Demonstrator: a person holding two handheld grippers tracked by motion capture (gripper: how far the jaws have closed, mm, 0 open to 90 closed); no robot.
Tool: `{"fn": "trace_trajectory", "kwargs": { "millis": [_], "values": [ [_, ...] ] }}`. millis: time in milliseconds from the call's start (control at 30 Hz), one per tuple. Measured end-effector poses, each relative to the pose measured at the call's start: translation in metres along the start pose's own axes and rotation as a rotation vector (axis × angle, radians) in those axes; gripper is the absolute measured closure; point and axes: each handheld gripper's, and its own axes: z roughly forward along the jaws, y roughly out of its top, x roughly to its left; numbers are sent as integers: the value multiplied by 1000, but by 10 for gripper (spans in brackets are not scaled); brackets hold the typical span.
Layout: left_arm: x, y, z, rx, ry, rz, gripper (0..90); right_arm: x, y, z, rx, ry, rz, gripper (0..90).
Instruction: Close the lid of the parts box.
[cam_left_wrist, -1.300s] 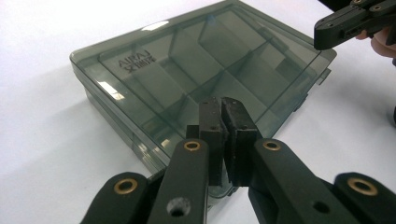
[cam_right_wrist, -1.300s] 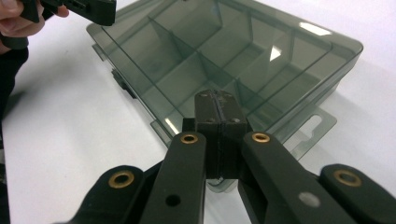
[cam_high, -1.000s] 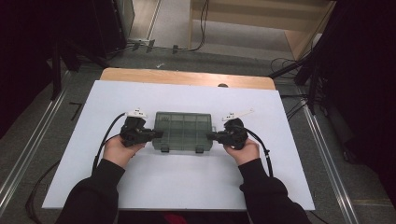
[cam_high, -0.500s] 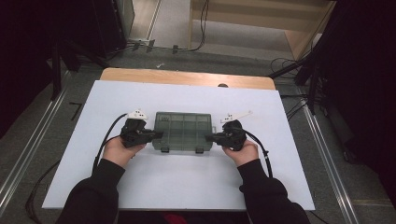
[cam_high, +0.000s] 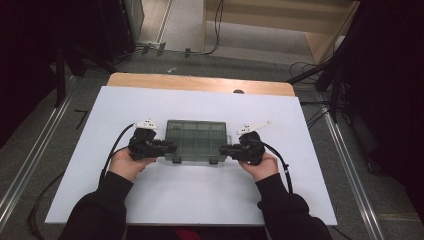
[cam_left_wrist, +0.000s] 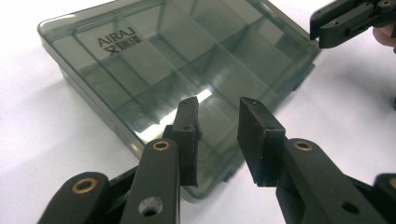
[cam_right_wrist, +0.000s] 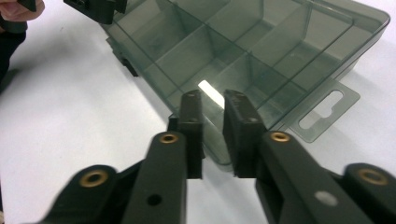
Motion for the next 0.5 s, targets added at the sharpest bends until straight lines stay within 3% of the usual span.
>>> {"fn": "trace_trajectory", "kwargs": {
  "millis": [167,267,500],
  "values": [
    [-11,-1,-7,-10,-10,28,543,5,-5,-8,-3,0,-4,627],
    [-13,-5,-10,-22,-26,24,489,9,-10,-13,-13,2,-5,582],
    [-19,-15,-15,-45,-18,49,412,14,-22,-23,-34,-3,-28,482]
  ]
}}
